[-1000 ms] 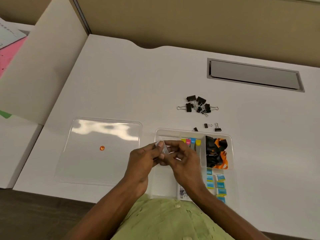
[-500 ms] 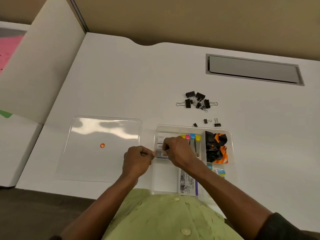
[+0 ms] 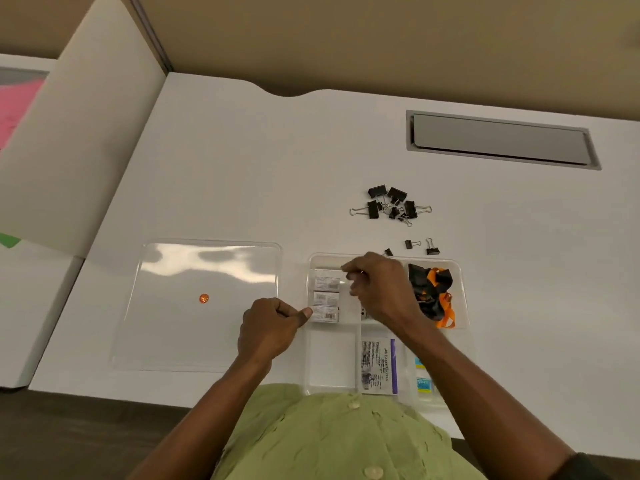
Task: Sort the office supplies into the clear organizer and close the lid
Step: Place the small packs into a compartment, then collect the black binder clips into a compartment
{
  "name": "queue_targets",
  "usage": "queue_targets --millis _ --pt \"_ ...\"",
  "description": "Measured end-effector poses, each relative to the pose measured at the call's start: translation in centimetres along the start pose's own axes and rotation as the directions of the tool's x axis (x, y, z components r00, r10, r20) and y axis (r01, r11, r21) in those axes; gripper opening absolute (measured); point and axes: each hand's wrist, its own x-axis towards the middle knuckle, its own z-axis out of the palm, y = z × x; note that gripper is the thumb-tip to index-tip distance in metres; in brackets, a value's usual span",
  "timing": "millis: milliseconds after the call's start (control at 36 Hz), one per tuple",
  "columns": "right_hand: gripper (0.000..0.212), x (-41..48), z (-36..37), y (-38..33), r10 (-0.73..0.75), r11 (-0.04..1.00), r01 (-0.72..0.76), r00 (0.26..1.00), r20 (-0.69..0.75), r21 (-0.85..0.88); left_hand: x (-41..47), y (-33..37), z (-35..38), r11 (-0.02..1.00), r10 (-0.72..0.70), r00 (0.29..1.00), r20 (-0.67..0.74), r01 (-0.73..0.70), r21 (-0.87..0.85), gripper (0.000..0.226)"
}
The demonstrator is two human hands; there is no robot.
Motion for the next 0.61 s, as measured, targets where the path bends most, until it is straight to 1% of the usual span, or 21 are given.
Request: queue_targets --millis 56,83,111,139,167,222,250,306,361,417,472,556,611 --pt "0.023 -0.1 -2.4 0.3 0.121 0.975 -0.111 0.992 -0.042 0.192 0.3 0.2 -0.2 0.998 0.012 1.000 0.007 -0.013 0.054 0.035" --pt "0.022 -0.1 -3.5 0.6 0.164 0.954 -0.144 0.985 -0.055 0.263 0.5 0.5 -0.3 0.996 0.024 1.000 0.014 -0.025 0.084 0.034" --pt "0.021 -0.1 -4.4 1.2 0.199 0.935 -0.168 0.978 -0.070 0.311 0.8 0.8 -0.4 0.991 0.035 0.999 0.022 -0.038 0.132 0.036" --pt "0.020 0.0 -5.2 1.7 0.230 0.921 -0.190 0.970 -0.082 0.339 1.1 1.4 -0.5 0.976 0.043 0.999 0.029 -0.048 0.215 0.040" --pt "0.020 0.1 -5.8 2.3 0.262 0.911 -0.215 0.961 -0.090 0.352 1.5 2.0 -0.7 0.944 0.054 0.998 0.033 -0.062 0.323 0.048" --pt "0.017 0.5 -7.0 3.4 0.320 0.895 -0.265 0.942 -0.102 0.359 2.3 3.7 -1.2 0.843 0.086 0.995 0.041 -0.095 0.530 0.068" --pt "0.016 0.8 -7.6 3.9 0.338 0.891 -0.279 0.934 -0.115 0.358 2.5 4.7 -1.4 0.798 0.109 0.993 0.044 -0.114 0.592 0.073" --pt "0.013 1.5 -8.7 5.0 0.352 0.898 -0.288 0.924 -0.149 0.332 2.9 7.1 -1.7 0.735 0.184 0.982 0.029 -0.157 0.659 0.070" --pt "0.014 2.6 -9.5 6.3 0.353 0.917 -0.301 0.919 -0.177 0.263 3.3 9.8 -1.6 0.701 0.280 0.960 0.009 -0.211 0.681 0.065" --pt "0.026 3.8 -10.2 7.6 0.331 0.941 -0.307 0.923 -0.196 0.145 3.9 12.5 -1.2 0.664 0.365 0.931 0.007 -0.265 0.699 0.062" --pt "0.043 5.1 -10.6 8.9 0.307 0.951 -0.308 0.928 -0.212 0.032 4.8 15.0 -0.5 0.606 0.422 0.905 0.047 -0.320 0.728 0.061" --pt "0.079 6.9 -10.6 10.6 0.300 0.942 -0.323 0.933 -0.201 -0.094 7.0 18.3 1.4 0.499 0.477 0.864 0.163 -0.419 0.759 0.062" --pt "0.098 8.3 -10.5 11.5 0.307 0.927 -0.333 0.938 -0.161 -0.174 8.8 19.9 2.9 0.452 0.519 0.819 0.244 -0.505 0.735 0.067"
